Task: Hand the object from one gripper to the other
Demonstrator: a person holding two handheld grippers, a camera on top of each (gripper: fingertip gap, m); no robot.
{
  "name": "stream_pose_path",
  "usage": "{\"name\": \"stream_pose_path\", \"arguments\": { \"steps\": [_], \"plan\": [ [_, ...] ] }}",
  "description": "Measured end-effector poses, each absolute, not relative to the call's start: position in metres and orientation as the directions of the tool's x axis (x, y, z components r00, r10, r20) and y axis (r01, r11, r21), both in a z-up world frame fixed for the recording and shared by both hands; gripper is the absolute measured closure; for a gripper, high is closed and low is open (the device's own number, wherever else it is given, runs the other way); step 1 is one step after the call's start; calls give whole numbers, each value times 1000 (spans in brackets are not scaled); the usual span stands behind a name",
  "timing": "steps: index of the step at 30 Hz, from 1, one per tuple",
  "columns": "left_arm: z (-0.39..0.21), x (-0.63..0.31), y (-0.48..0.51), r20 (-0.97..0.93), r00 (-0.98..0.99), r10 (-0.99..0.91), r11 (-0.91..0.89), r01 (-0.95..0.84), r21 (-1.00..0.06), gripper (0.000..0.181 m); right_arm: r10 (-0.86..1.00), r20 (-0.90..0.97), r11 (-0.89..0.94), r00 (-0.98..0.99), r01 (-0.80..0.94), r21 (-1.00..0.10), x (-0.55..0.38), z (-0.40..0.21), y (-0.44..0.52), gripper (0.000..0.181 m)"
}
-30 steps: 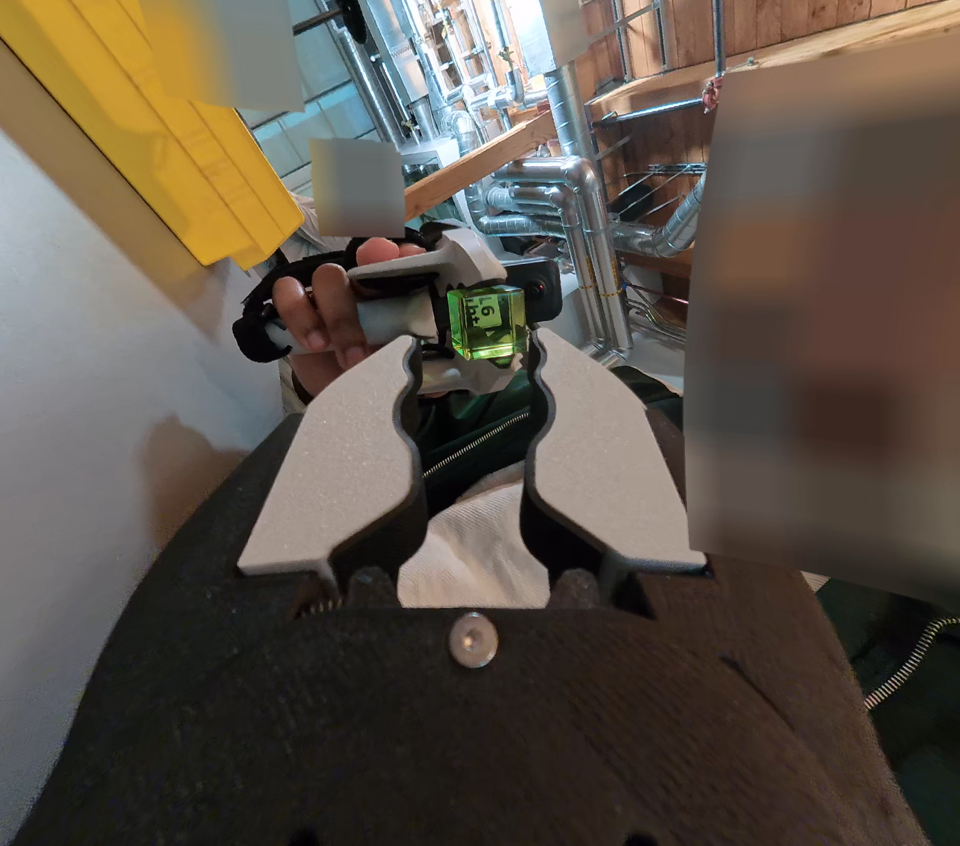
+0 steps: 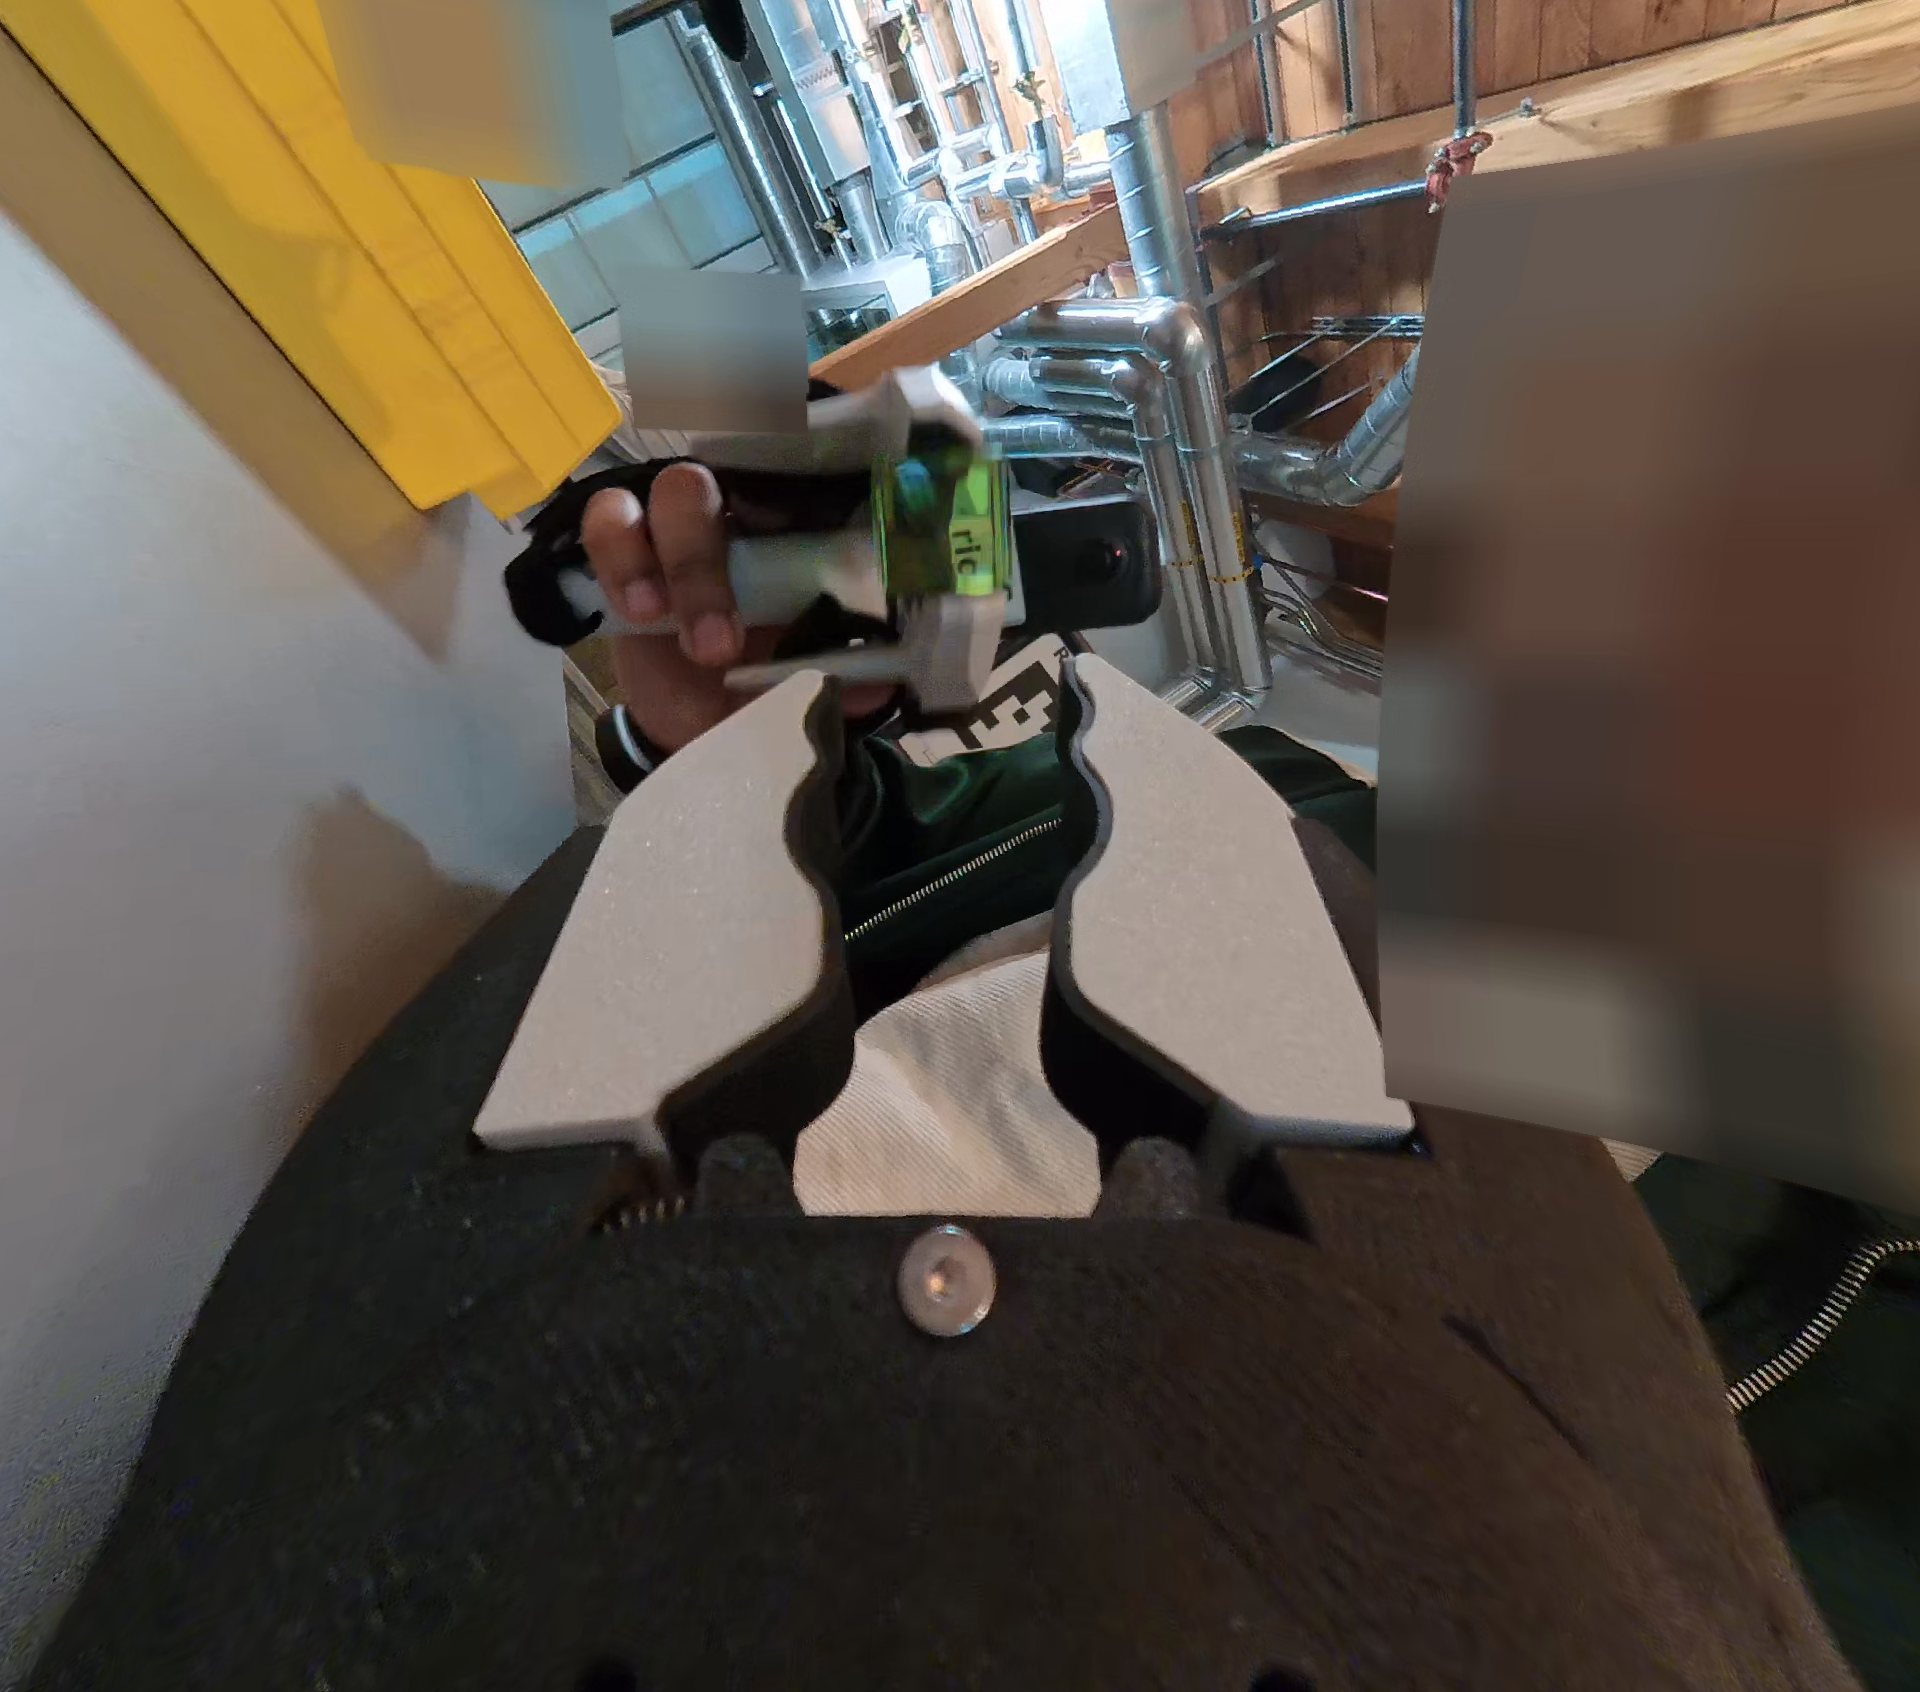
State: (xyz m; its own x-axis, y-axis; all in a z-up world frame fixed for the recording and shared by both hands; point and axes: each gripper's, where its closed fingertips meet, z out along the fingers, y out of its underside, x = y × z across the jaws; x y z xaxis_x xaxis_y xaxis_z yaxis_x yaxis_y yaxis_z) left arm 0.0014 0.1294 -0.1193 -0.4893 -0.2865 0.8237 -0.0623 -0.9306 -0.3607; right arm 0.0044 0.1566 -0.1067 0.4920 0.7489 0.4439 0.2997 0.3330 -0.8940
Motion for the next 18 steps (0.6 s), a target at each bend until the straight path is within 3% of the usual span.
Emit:
{"name": "stream_pose_path", "arguments": {
  "steps": [4, 10, 14, 18],
  "plan": [
    [-118, -1, 133, 823, -484, -296, -931, -45, -361, 141, 629, 375, 257, 681, 273, -927, 59, -64, 177, 153],
    [-121, 1, 133, 832, -464, -304, -927, -57, -371, 144, 259, 375, 168, 890, 341, -925, 233, -1, 200, 153],
    [-125, 5, 129, 839, -433, -330, -912, -85, -402, 147, 100, 204, -96, 974, 213, -972, 355, -36, 206, 153],
    [-131, 11, 126, 829, -354, -433, -866, -91, -492, 143, 26, 33, -312, 999, 40, -949, 415, -88, 209, 153]
  ]
}}
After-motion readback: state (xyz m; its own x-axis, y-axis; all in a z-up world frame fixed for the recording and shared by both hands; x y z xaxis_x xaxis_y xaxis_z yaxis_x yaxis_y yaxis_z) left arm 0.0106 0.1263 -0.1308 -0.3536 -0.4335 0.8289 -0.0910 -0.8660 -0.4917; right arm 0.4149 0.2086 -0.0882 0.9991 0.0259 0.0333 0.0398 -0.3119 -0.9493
